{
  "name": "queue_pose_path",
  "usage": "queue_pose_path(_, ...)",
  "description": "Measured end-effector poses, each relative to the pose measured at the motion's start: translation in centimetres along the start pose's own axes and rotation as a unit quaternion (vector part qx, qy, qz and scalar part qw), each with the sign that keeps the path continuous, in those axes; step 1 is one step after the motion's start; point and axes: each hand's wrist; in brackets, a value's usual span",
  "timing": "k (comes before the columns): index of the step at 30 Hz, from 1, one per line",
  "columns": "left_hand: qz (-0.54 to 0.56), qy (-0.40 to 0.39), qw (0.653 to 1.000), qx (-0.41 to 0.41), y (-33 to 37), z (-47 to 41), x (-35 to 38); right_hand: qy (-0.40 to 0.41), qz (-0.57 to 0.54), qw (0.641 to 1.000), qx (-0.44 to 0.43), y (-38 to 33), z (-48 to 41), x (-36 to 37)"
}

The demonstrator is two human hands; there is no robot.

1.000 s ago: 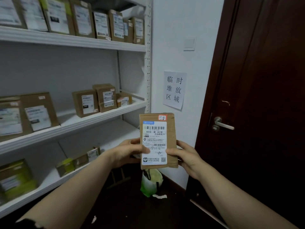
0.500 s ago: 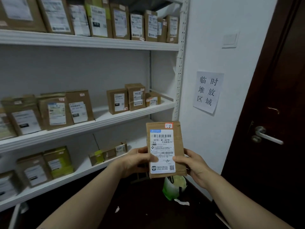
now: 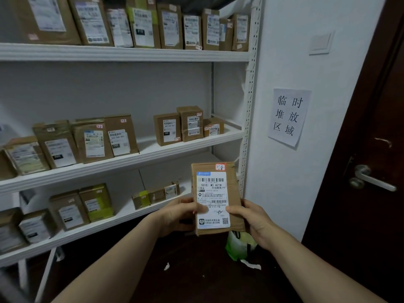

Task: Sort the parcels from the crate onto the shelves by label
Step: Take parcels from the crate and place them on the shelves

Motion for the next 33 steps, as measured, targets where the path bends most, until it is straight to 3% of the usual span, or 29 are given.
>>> queue_pose_path(24,-0.004,0.025,1.0,-0.001,0.4,-1.3,1.5,-0.021,0.012,1.0,0.011,-0.1,-0.6,-2.8)
queue_pose_path(30,-0.065,0.017,0.998,-0.016,0.7,-0.3,-0.5,-0.012,0.119,0.992,-0.035,-3.6,-3.3,-3.4)
queue_pose_path(33,-0.093,0.016,0.995,-0.015,1.1,0.3,-2.3,-0.089,0.216,0.971,-0.05,-6.5,-4.7,-2.4)
Point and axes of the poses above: each hand's wrist, its own z-axis away from the middle knuckle, its own x-axis out of the palm, y = z × x, and after that the axes turned 11 degrees about -y, right-handed
